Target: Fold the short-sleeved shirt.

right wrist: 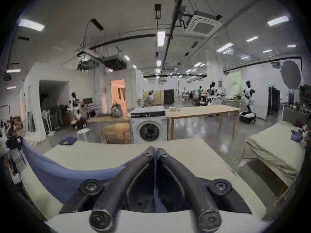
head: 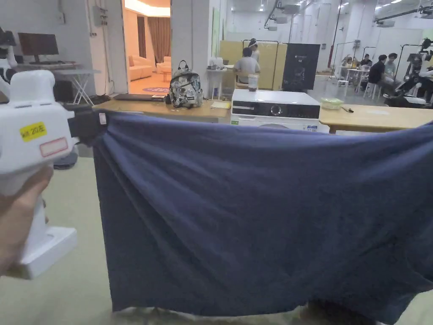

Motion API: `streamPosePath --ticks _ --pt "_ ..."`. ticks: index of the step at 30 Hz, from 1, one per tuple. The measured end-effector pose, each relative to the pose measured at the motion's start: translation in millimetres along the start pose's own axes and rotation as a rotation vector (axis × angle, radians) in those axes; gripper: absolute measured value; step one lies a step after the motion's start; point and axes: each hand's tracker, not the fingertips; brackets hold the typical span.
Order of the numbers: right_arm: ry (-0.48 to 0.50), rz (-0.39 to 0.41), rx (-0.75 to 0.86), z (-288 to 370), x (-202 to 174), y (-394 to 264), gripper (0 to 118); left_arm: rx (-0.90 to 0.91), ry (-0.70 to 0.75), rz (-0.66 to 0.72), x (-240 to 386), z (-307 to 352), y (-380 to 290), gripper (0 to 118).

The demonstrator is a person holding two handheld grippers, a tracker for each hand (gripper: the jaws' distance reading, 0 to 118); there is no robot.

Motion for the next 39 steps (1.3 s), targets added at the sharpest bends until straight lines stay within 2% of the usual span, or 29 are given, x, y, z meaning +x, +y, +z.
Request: streamPosePath --ticks 6,8,13,17,18,20,25,28,32,35,39 --pt "-0.054 0.028 0.015 -44.1 -19.7 55.3 0 -0.025 0.046 -0.049 -2.4 -63.3 62.8 0" --pt "-0.096 0.026 -0.012 -66.4 -27.5 74.9 0 -0.077 0.081 -0.133 1.9 -86.7 80.5 0" --pt "-0.113 0.04 0.0 -105.7 -40.4 100.2 0 -0.061 0.122 -0.168 -0.4 -130.6 107.1 0" --pt "-0.087 -0.029 0.022 -127.7 -44.7 121.2 0 -0.046 0.142 -0.182 -2.4 -149.1 118.7 0" --pt "-0.062 -0.076 0.047 -131.3 -45.7 123.9 0 -0.042 0.159 -0.176 0.4 -149.0 121.3 0" --pt "-0.043 -0.095 0.04 -138.3 -48.9 131.9 0 -0.034 0.16 -0.163 -2.5 -152.6 125.3 0" --pt "-0.059 -0.012 0.053 -156.4 -61.3 148.3 0 -0.025 0.188 -0.175 -11.5 -161.0 131.0 0" --pt "-0.046 0.015 0.045 -163.6 -64.4 141.8 0 -0.044 0.193 -0.167 -21.9 -163.1 120.1 0" --pt "-0.019 0.005 0.002 -165.1 -62.4 113.2 0 -0.088 0.175 -0.117 -37.9 -162.7 88.7 0" --pt "0.024 0.002 -0.01 -153.0 -57.0 79.2 0 -0.13 0.183 -0.125 -45.7 -150.4 54.3 0" --pt "0.054 -0.013 -0.07 -113.5 -51.0 22.7 0 -0.202 0.127 -0.053 -52.7 -119.6 0.2 0"
